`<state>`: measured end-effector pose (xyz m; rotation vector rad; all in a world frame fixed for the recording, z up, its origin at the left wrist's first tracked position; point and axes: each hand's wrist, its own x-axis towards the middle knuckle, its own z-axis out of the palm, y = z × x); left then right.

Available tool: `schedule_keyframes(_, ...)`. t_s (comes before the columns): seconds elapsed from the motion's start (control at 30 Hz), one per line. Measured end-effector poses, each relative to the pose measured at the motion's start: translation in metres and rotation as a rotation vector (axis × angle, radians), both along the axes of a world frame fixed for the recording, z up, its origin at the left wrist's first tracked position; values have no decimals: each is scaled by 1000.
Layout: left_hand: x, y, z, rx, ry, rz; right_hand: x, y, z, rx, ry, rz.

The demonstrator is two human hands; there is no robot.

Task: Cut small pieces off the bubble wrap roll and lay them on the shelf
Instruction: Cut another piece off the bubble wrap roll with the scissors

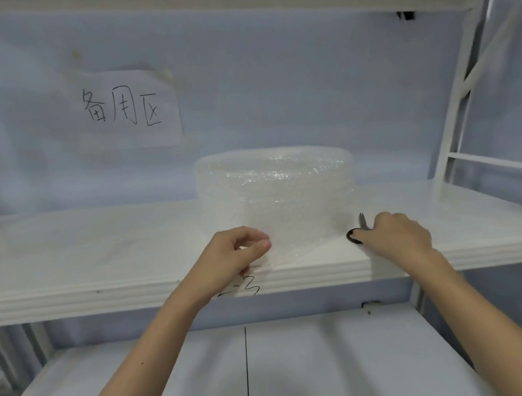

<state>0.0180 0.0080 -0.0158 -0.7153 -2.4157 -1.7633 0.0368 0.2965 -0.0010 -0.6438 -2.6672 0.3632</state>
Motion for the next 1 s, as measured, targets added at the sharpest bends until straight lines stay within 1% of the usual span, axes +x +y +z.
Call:
schedule_keyframes(0.07, 0, 2, 1, -42, 19, 3, 1, 2, 10, -2, -79, 6)
schedule_keyframes(0.17, 0, 4, 2, -88, 24, 3, 5, 6, 25, 50, -207, 3)
schedule_keyframes(0.23, -1, 3, 2, -115, 20, 14, 10, 10, 28, 84, -253, -2)
schedule_keyframes(0.33, 2, 3, 4, -159, 27, 17, 17, 18, 28, 62, -201, 17)
schedule_keyframes(0.43, 6, 2, 4, -177, 25, 26, 27, 29, 33, -65, -151, 25)
schedule_keyframes(0.5, 7, 0, 2, -197, 21, 20, 43, 40, 34, -238, -104, 88)
schedule_keyframes(0.53, 8, 0, 1, -204, 10, 10, 52, 44, 33, -390, -47, 147)
schedule_keyframes(0.63, 11, 1, 0, -202, -2, 4, 81, 40, 18, -1090, 115, 397)
schedule_keyframes(0.67, 12, 2, 0, -197, -5, 3, 87, 34, 8, -1273, 111, 490)
schedule_keyframes(0.7, 13, 3, 0, -183, -17, 2, 90, 26, -4, -1391, 83, 565)
schedule_keyframes(0.77, 15, 6, -1, -141, -53, -2, 91, 3, -28, -1507, 27, 651)
schedule_keyframes(0.87, 18, 9, -3, -100, -84, 5, 91, -39, -51, -1572, -37, 694)
schedule_keyframes(1.0, 20, 10, -7, -13, -103, 12, 88, -78, -71, -1545, -123, 759)
